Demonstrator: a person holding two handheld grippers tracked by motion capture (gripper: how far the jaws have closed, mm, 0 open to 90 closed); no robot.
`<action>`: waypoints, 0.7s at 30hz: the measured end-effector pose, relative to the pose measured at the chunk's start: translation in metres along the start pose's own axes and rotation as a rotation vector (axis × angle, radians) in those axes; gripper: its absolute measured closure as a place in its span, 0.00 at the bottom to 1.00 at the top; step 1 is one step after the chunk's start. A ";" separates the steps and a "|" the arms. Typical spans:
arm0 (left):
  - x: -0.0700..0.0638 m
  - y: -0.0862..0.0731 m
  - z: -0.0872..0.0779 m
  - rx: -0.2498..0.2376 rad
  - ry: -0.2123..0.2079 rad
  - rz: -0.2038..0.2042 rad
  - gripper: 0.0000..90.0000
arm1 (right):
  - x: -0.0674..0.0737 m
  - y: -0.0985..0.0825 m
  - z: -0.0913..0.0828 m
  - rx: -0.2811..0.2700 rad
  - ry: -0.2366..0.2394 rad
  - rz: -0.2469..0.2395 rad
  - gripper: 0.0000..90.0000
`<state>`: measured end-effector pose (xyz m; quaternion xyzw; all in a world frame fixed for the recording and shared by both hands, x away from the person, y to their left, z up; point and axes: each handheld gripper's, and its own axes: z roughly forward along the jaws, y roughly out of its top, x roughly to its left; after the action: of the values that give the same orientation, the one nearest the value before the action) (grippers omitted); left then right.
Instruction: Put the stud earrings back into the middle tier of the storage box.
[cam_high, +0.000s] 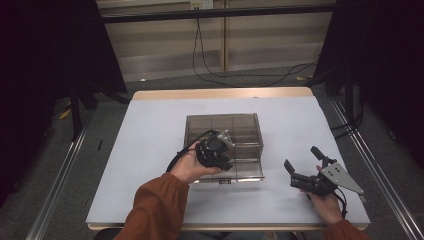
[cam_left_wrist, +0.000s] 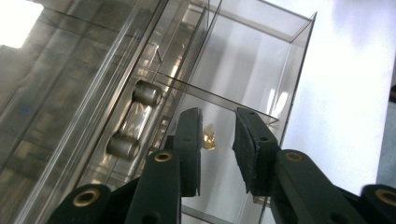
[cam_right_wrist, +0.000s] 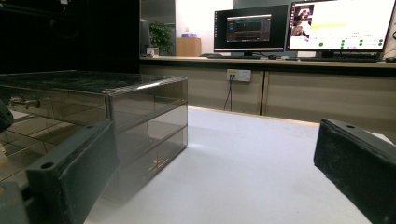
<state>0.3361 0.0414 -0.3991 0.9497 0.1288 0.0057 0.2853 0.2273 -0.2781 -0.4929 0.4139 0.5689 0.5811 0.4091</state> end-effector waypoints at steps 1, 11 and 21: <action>0.000 -0.004 -0.001 -0.014 0.001 -0.007 0.77 | 0.000 0.000 0.000 0.000 0.000 0.000 0.00; 0.002 -0.032 -0.019 -0.161 -0.004 -0.083 0.71 | 0.000 0.000 0.000 0.000 0.000 0.000 0.00; 0.002 -0.061 -0.041 -0.238 0.061 -0.146 0.54 | 0.000 0.000 0.000 0.000 0.000 0.000 0.00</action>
<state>0.3201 0.1134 -0.3984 0.8966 0.2047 0.0291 0.3915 0.2273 -0.2780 -0.4929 0.4140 0.5690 0.5811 0.4088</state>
